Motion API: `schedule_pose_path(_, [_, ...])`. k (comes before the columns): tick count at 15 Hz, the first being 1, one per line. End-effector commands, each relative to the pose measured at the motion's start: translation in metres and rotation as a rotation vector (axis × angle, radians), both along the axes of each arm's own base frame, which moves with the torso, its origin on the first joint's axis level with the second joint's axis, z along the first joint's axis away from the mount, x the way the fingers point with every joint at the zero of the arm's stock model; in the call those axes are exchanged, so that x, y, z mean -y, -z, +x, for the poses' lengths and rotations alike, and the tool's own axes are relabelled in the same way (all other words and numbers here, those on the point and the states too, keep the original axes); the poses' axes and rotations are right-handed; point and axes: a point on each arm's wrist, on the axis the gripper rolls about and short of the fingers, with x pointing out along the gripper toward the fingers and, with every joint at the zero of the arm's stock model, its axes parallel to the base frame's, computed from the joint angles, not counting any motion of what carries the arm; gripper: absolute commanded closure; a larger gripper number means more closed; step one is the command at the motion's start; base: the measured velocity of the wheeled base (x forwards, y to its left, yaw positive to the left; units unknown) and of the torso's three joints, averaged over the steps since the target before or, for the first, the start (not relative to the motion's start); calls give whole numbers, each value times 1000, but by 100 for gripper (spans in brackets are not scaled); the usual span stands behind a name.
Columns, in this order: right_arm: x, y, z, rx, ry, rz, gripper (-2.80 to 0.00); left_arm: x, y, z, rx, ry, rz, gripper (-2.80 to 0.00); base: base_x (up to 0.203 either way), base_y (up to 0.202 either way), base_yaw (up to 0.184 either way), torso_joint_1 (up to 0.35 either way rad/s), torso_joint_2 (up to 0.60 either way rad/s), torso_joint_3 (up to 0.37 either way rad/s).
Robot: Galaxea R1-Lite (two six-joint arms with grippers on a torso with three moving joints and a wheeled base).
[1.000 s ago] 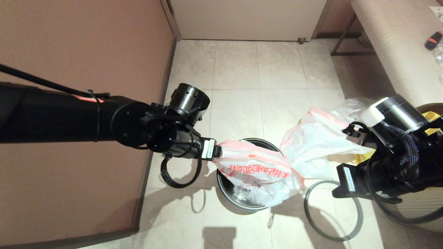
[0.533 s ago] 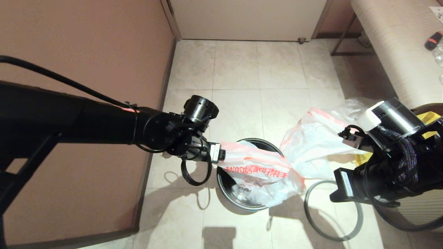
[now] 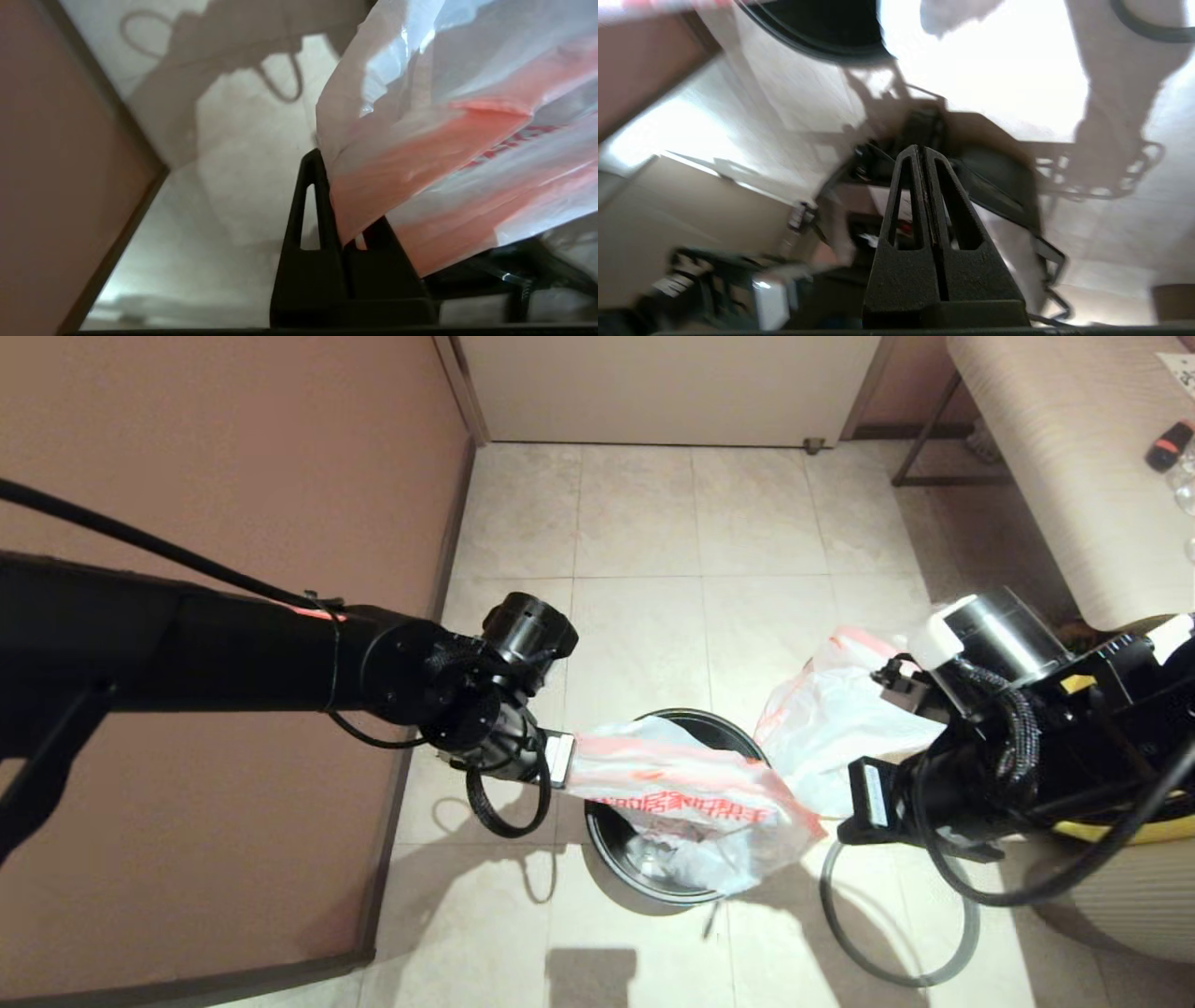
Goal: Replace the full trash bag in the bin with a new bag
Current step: Put the new garbage bag on the trash can
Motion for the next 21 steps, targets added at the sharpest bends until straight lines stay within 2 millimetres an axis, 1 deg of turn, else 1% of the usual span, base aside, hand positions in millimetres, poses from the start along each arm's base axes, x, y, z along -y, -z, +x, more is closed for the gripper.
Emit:
schedule_pose_path(1, [-12,6,19,-26,19,2,0,-8,-4,-5,-48,-17,43,0,0,0,0,0,0,0])
schedule_pose_path(2, [-16,3,24,-41,28,3,0,-11,-2,-1,-56,-31,53,0,0,0,0,0,0,0])
schedule_pose_path(3, [-20,3,23,-80,26,-15,0,-11,1,2,-61,-34,58,0,0,0,0,0,0,0])
schedule_pose_path(5, [-22,5,19,-102,16,-29,0,-11,4,2,-71,-33,65,0,0,0,0,0,0,0])
schedule_pose_path(7, [-22,14,14,-124,21,-81,0,-19,9,-6,-122,-12,120,0,0,0,0,0,0,0])
schedule_pose_path(8, [-23,17,12,-117,28,-112,0,-24,5,-12,-131,23,155,0,0,0,0,0,0,0])
schedule_pose_path(10, [-18,22,7,-127,29,-200,0,-31,10,-21,-167,77,209,0,0,0,0,0,0,0])
schedule_pose_path(11, [-15,23,8,-130,41,-229,0,-32,12,-25,-182,102,227,0,0,0,0,0,0,0])
schedule_pose_path(13, [-9,21,10,-132,61,-229,0,-33,10,-29,-200,155,201,0,0,0,0,0,0,0])
schedule_pose_path(14, [-9,25,13,-145,67,-236,0,-33,10,-29,-202,170,198,0,0,0,0,0,0,0])
schedule_pose_path(15, [-8,30,19,-161,76,-237,-280,-33,11,-28,-202,168,198,0,0,0,0,0,0,0])
schedule_pose_path(16, [-9,35,27,-173,80,-229,-280,-33,11,-27,-204,169,198,0,0,0,0,0,0,0])
schedule_pose_path(20, [-26,39,77,-154,110,-121,-280,-32,15,-25,-215,171,203,0,0,0,0,0,0,0])
schedule_pose_path(21, [-31,37,85,-148,122,-101,-280,-32,16,-25,-217,171,204,0,0,0,0,0,0,0])
